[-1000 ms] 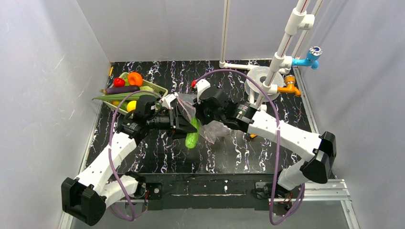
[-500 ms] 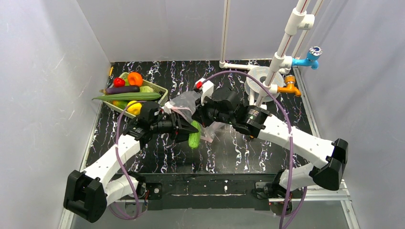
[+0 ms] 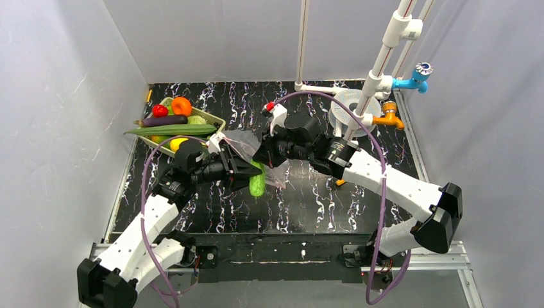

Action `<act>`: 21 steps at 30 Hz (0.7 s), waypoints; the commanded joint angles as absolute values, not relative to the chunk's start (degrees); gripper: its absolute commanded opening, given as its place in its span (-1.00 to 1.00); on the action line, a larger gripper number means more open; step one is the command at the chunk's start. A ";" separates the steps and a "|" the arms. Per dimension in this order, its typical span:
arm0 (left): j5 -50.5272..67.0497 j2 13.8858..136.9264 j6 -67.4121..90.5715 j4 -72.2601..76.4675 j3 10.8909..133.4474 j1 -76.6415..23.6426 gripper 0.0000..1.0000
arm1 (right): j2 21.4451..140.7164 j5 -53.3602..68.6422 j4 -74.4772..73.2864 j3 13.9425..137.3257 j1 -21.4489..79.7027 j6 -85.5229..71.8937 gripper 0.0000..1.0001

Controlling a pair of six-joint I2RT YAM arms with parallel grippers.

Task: Place the food in the zip-top bag and seal the zipper
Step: Place the fake vegetable in the zipper food storage bag.

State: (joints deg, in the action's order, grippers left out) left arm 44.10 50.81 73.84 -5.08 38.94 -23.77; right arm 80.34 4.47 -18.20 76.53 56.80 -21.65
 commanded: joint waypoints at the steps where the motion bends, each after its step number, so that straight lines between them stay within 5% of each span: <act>1: 38.52 46.89 75.92 -6.36 38.65 -23.91 -0.08 | 79.04 11.42 -16.07 78.92 56.51 -25.70 -0.97; 21: 29.56 44.97 88.21 1.43 34.94 -23.92 0.31 | 81.65 21.29 -13.54 77.85 52.34 -39.56 -0.97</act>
